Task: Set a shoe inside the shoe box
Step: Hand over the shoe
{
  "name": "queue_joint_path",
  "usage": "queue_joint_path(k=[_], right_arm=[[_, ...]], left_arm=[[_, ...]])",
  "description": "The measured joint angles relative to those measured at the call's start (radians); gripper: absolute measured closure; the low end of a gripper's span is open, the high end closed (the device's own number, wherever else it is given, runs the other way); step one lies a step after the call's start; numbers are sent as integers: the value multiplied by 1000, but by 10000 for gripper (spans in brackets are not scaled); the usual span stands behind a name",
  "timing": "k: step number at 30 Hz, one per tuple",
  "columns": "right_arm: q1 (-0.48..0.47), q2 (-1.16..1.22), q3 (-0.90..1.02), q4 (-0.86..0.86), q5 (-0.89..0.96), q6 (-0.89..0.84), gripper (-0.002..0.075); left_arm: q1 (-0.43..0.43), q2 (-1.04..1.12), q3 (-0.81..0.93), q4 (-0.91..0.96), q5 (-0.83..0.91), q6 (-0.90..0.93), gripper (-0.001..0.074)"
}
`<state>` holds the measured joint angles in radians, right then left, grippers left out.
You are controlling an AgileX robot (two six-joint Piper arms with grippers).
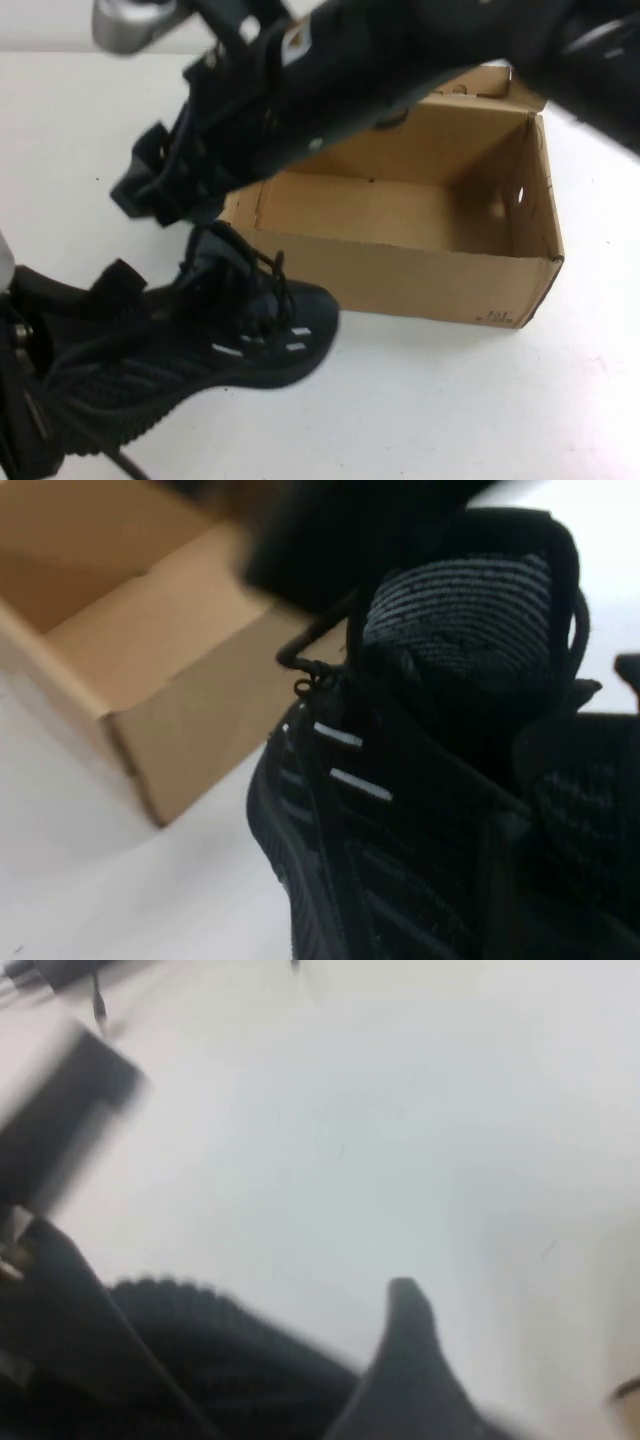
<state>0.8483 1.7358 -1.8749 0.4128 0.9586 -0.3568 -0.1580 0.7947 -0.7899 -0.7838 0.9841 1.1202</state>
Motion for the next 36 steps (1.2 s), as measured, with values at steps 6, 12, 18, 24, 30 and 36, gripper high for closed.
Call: queue_joint_path(k=[6,12,18,24,30,36], right_arm=[[-41,-102,-12,-21,29,-245,274],[-164,-166,-9,-25,217,-413,275],[-310,-216,107,83,289,-504,275],[-400,-254,277,253,291,-556,275],[-401,-254,442,298,288,-584,275],[-401,-254,466,315,282,-612,260]], left_arm=[[0,6,0,-29,62,67,674],[0,61,0,-93,66,138,675],[0,179,0,-224,102,272,677],[46,299,-48,-298,210,361,677],[92,347,-171,-301,215,350,678],[92,347,-204,-323,225,312,678]])
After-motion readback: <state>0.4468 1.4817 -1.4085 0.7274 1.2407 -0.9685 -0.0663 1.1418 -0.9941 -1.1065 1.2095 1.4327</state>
